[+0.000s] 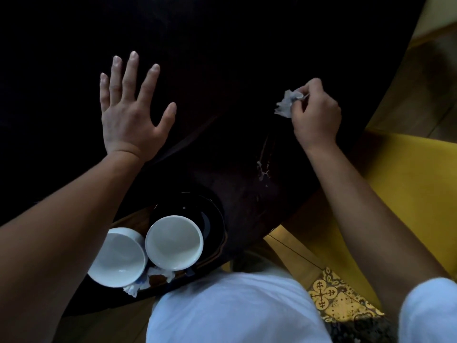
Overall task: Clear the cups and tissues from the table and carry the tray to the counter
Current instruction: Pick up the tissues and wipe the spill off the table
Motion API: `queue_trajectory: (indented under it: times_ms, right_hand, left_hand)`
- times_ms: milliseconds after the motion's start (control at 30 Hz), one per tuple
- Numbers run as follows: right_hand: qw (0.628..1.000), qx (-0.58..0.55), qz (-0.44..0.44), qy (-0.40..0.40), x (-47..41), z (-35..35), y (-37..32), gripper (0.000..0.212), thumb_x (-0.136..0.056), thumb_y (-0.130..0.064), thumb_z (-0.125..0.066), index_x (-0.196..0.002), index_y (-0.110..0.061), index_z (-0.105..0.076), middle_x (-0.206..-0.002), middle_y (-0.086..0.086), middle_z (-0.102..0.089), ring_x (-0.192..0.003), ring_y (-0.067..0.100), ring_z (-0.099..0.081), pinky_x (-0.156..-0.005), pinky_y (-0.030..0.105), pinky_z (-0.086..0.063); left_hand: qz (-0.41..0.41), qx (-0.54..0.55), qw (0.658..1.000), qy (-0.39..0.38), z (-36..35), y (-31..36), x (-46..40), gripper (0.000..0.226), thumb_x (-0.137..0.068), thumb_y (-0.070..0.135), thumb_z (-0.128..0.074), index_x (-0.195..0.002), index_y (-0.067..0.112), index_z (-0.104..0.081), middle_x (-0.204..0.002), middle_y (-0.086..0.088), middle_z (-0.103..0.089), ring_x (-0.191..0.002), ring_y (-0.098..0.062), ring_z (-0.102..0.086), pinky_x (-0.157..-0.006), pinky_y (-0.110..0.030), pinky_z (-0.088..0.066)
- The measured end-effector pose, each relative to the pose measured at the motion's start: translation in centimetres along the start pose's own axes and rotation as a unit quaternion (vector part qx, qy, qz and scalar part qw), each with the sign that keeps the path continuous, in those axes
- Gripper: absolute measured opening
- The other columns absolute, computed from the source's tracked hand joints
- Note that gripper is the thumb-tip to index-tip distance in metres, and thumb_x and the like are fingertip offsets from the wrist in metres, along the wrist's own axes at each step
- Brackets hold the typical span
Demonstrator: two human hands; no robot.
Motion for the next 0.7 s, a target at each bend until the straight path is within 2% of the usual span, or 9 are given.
queue_trajectory:
  times_ms: [167, 400, 467, 533, 633, 700]
  right_hand:
    - [0.995, -0.002, 0.066, -0.075, 7.6, -1.1, -2.1, 0.01, -0.09, -0.018, -0.062, -0.099, -0.012, -0.06, -0.086, 0.002, -0.064, -0.072, 0.019, -0.062, -0.06, 0.024, -0.033]
    - [0.983, -0.049, 0.059, -0.165, 13.9, -0.5, -2.8, 0.006, -0.093, -0.019, -0.06, -0.095, -0.017, -0.055, -0.077, -0.008, -0.055, -0.061, 0.009, -0.052, -0.053, 0.022, -0.036]
    - [0.987, -0.083, 0.03, -0.135, 12.4, 0.7, -2.2, 0.006, -0.095, -0.018, -0.061, -0.098, -0.015, -0.057, -0.081, -0.008, -0.057, -0.067, 0.009, -0.056, -0.055, 0.023, -0.043]
    - [0.994, -0.098, -0.012, -0.052, 9.1, 2.2, -0.8, 0.011, -0.094, -0.017, -0.061, -0.101, -0.009, -0.059, -0.088, 0.004, -0.065, -0.078, 0.019, -0.064, -0.065, 0.029, -0.051]
    - [0.992, -0.096, -0.064, 0.053, 3.6, 3.5, 2.1, 0.018, -0.091, -0.017, -0.056, -0.1, -0.002, -0.061, -0.093, 0.015, -0.068, -0.087, 0.027, -0.065, -0.072, 0.028, -0.044]
    - [0.99, -0.099, -0.088, 0.042, 1.2, 3.2, 3.5, 0.02, -0.091, -0.017, -0.053, -0.1, -0.001, -0.06, -0.091, 0.015, -0.067, -0.082, 0.024, -0.061, -0.071, 0.029, -0.044]
  left_hand:
    - [0.0, 0.003, 1.0, 0.002, 0.0, 0.0, 0.0, 0.067, -0.102, 0.057, -0.041, -0.161, 0.027, -0.027, -0.172, -0.006, -0.01, -0.158, -0.032, -0.003, -0.127, -0.05, 0.0]
    - [0.001, 0.0, 1.0, 0.004, 0.0, 0.0, 0.1, 0.068, -0.102, 0.058, -0.041, -0.161, 0.027, -0.027, -0.172, -0.007, -0.011, -0.158, -0.032, -0.004, -0.127, -0.051, -0.001]
    - [0.0, 0.0, 1.0, 0.005, 0.0, 0.0, 0.1, 0.068, -0.102, 0.058, -0.041, -0.161, 0.027, -0.027, -0.172, -0.006, -0.011, -0.158, -0.032, -0.004, -0.127, -0.05, -0.001]
    - [0.0, 0.0, 1.0, 0.003, 0.0, -0.1, 0.1, 0.068, -0.102, 0.058, -0.041, -0.161, 0.027, -0.027, -0.172, -0.006, -0.01, -0.158, -0.032, -0.003, -0.127, -0.05, -0.001]
    - [-0.002, 0.001, 1.0, 0.003, 0.0, 0.0, 0.1, 0.068, -0.102, 0.058, -0.04, -0.161, 0.027, -0.027, -0.172, -0.006, -0.01, -0.158, -0.032, -0.003, -0.127, -0.05, 0.0]
    - [-0.002, 0.006, 1.0, 0.005, 0.1, 0.0, 0.1, 0.068, -0.102, 0.058, -0.04, -0.161, 0.027, -0.027, -0.172, -0.006, -0.01, -0.158, -0.032, -0.003, -0.127, -0.05, 0.0]
Point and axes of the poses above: each hand's wrist, its own x-axis away from the middle knuckle, its own z-axis out of the back of the hand, y = z × x, the point moved 4 cm from there along -x, towards the middle knuckle
